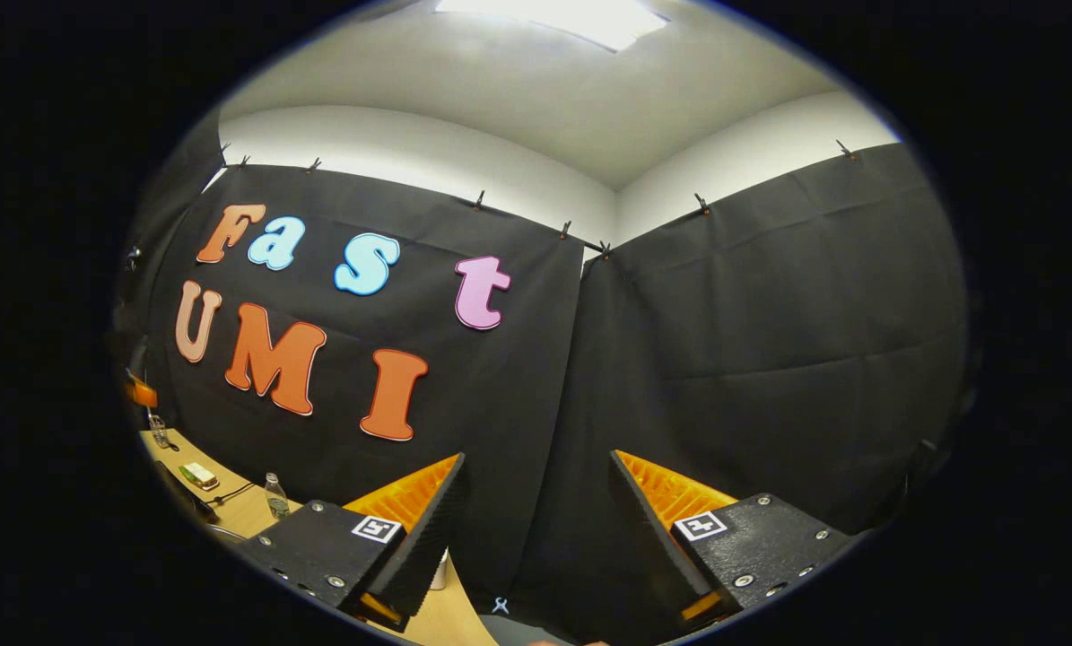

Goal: First push the handle of the pot to place it horizontally, then grasp the pot with both hands and set it on the induction cooktop.

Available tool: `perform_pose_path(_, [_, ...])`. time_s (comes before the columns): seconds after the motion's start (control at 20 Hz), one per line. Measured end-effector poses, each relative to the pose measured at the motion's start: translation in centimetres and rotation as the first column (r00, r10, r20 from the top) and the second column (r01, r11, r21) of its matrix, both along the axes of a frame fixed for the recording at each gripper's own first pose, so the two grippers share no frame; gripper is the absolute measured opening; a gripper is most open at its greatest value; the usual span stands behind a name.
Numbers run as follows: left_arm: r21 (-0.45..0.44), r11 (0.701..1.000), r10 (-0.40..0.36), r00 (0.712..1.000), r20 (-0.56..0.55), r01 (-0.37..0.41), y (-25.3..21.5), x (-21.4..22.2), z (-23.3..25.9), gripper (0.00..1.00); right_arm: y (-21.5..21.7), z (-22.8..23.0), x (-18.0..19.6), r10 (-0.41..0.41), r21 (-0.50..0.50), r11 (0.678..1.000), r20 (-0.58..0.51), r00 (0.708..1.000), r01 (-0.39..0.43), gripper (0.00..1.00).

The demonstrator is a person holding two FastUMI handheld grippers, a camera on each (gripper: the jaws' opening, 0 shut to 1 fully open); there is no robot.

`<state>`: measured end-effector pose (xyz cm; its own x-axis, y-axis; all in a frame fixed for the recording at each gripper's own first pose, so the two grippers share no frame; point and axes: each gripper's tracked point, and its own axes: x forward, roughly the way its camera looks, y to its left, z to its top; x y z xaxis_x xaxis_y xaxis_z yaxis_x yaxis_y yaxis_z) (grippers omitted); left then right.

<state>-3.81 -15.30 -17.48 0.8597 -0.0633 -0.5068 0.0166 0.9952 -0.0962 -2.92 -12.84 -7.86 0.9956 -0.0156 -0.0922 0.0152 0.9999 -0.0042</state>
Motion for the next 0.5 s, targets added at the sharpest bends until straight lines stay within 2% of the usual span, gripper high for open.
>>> perform_pose_path(0.1, [-0.034,0.999,-0.008,0.991,-0.131,0.003,-1.0,-2.0,-3.4,0.07,-0.2,-0.7,0.3,0.01,0.014,1.0,-0.006,1.0,-0.01,0.95])
perform_pose_path(0.2, [-0.064,0.998,-0.014,0.965,-0.261,-0.002,-1.9,-4.0,-6.5,0.07,-0.6,-1.0,0.7,0.012,0.026,1.0,-0.004,1.0,-0.012,0.95])
perform_pose_path(0.3, [-0.046,0.999,-0.01,0.931,-0.364,-0.007,-2.1,-6.3,-9.3,0.07,-0.8,-1.6,0.9,0.01,0.034,0.999,-0.007,1.0,-0.009,0.95])
perform_pose_path(0.4, [-0.039,0.999,-0.003,0.888,-0.46,-0.017,-2.5,-8.1,-11.4,0.08,-1.0,-2.4,1.1,0.008,0.043,0.999,-0.017,1.0,-0.008,0.95])
perform_pose_path(0.5, [-0.051,0.998,0.001,0.82,-0.572,-0.037,-3.2,-11.0,-14.4,0.07,-1.1,-3.1,1.2,0.007,0.047,0.999,-0.028,1.0,-0.006,0.95])
